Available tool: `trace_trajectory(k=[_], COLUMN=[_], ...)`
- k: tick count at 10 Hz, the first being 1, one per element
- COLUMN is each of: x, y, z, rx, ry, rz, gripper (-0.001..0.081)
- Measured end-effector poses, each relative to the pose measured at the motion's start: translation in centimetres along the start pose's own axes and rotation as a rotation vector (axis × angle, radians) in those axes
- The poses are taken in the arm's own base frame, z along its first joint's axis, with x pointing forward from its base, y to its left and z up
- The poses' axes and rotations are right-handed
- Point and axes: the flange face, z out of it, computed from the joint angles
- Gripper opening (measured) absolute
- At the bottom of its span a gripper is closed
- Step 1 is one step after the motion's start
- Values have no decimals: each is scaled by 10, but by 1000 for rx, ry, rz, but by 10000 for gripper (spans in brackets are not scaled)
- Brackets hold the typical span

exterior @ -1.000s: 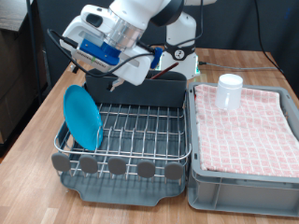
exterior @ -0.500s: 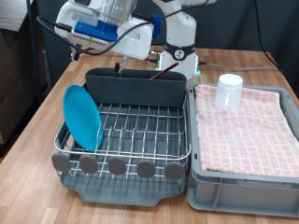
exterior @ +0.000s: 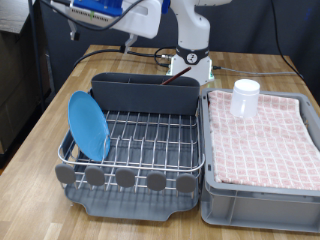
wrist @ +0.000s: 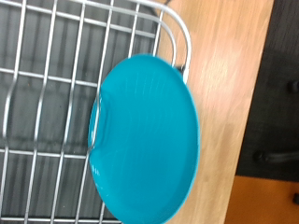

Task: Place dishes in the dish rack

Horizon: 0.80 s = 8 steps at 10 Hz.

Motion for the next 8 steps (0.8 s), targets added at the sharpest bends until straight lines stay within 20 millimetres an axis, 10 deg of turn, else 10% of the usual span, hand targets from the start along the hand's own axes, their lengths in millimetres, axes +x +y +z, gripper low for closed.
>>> trace_trajectory(k=[3, 8], x=[-3, -59], y=[-7, -82], z=[-3, -15], rx=[-8, -14], ry=[-32, -253], rz=[-37, -3], gripper=[803, 803])
